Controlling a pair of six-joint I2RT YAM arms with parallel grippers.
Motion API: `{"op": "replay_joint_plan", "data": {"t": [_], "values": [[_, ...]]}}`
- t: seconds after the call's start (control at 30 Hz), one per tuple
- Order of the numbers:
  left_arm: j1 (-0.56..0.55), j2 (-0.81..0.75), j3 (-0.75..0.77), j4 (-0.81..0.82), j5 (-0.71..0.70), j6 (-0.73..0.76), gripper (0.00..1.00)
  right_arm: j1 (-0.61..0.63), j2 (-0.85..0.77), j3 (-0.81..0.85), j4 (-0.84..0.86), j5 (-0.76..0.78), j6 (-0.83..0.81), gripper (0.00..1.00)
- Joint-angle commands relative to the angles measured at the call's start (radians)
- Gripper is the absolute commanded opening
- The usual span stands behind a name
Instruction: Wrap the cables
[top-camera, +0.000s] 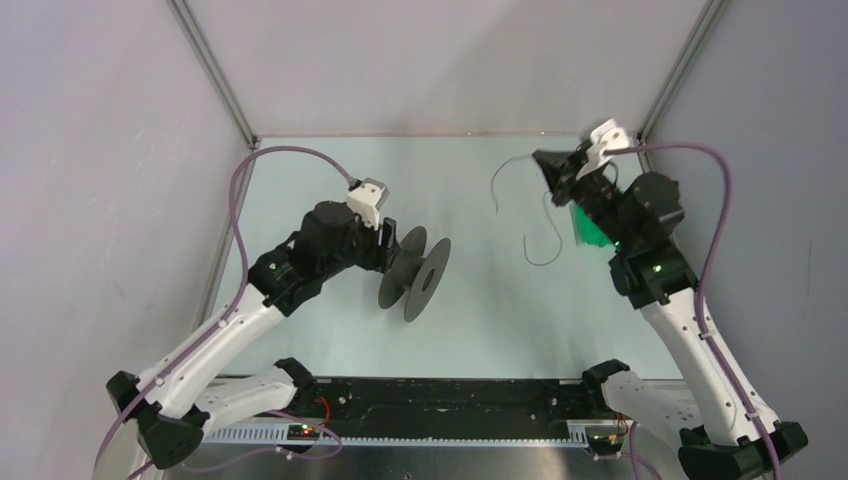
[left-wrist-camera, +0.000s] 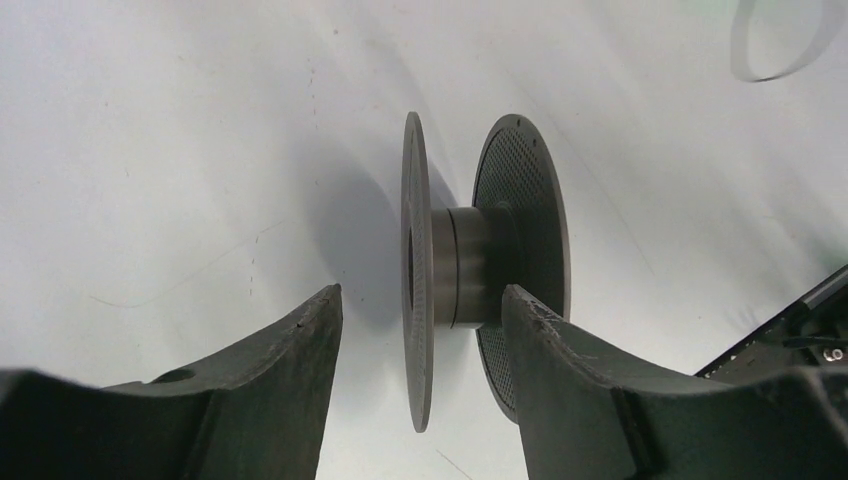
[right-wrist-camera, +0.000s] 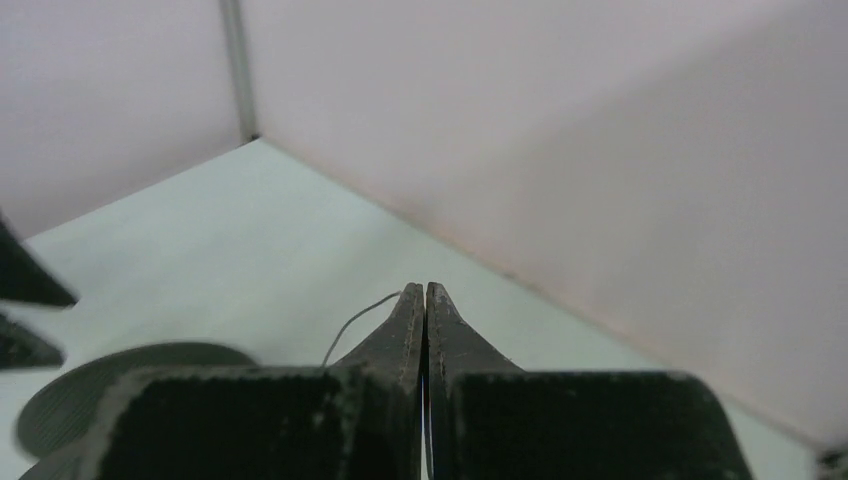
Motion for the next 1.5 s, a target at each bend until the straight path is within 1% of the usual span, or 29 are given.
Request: {"op": "replay_joint_plan", "data": {"t": [0.0,0.03,0.07,0.13,0.17,0.2,0.27,0.4,0.53,0.8,0.97,1.17,1.23,1.27,1.3,1.33,1.37,1.4,1.43,1.47], "values": [[-0.001,-0.072,-0.027,0.076,-0.015,-0.004,0.64,0.075,-0.078,-0.176,0.076,-0.005,0.148,0.0],[-0.001,-0.082,-0.036,0.091,0.002,-0.003,0.64,0.084,-0.092,-0.234,0.119,-0.037,0.208,0.0],[-0.001,-0.102,-0.04,0.099,0.016,-0.002,0.64,0.108,-0.099,-0.259,0.133,-0.049,0.23,0.0],[0.0,-0.134,-0.052,0.146,0.092,0.01,0.65,0.158,-0.111,-0.32,0.174,-0.054,0.28,0.0],[0.0,-0.155,-0.061,0.159,0.167,0.014,0.65,0.177,-0.117,-0.354,0.184,-0.051,0.299,0.0],[-0.001,-0.164,-0.066,0.185,0.235,0.02,0.65,0.21,-0.119,-0.371,0.206,-0.049,0.308,0.0],[0.0,-0.188,-0.082,0.213,0.316,0.024,0.65,0.249,-0.124,-0.406,0.232,-0.041,0.321,0.0],[0.0,-0.203,-0.095,0.244,0.426,0.007,0.66,0.303,-0.132,-0.444,0.292,-0.044,0.375,0.0],[-0.001,-0.204,-0.104,0.272,0.494,-0.014,0.68,0.355,-0.137,-0.461,0.36,-0.056,0.421,0.0],[0.0,-0.14,-0.093,0.284,0.565,-0.029,0.7,0.453,-0.152,-0.463,0.398,-0.031,0.434,0.0],[-0.001,-0.109,-0.094,0.289,0.622,-0.032,0.66,0.479,-0.169,-0.469,0.406,-0.01,0.437,0.0],[-0.001,-0.069,-0.104,0.292,0.63,-0.036,0.62,0.482,-0.181,-0.49,0.427,0.0,0.456,0.0],[0.0,-0.055,-0.102,0.293,0.641,-0.04,0.57,0.481,-0.189,-0.503,0.44,0.009,0.464,0.0],[-0.001,-0.052,-0.101,0.291,0.646,-0.044,0.5,0.48,-0.191,-0.506,0.444,0.013,0.465,0.0],[0.0,-0.048,-0.1,0.292,0.647,-0.046,0.47,0.48,-0.194,-0.513,0.449,0.026,0.463,0.0],[0.0,-0.044,-0.1,0.292,0.653,-0.046,0.37,0.479,-0.195,-0.516,0.443,0.033,0.46,0.0],[-0.001,-0.04,-0.099,0.293,0.658,-0.045,0.33,0.477,-0.195,-0.517,0.437,0.05,0.456,0.0],[-0.001,-0.04,-0.098,0.292,0.668,-0.043,0.23,0.475,-0.195,-0.517,0.417,0.058,0.448,0.0],[-0.001,-0.04,-0.098,0.292,0.67,-0.041,0.19,0.473,-0.197,-0.518,0.405,0.07,0.444,0.0],[-0.001,-0.041,-0.098,0.292,0.67,-0.039,0.1,0.471,-0.199,-0.52,0.379,0.073,0.434,0.01]]}}
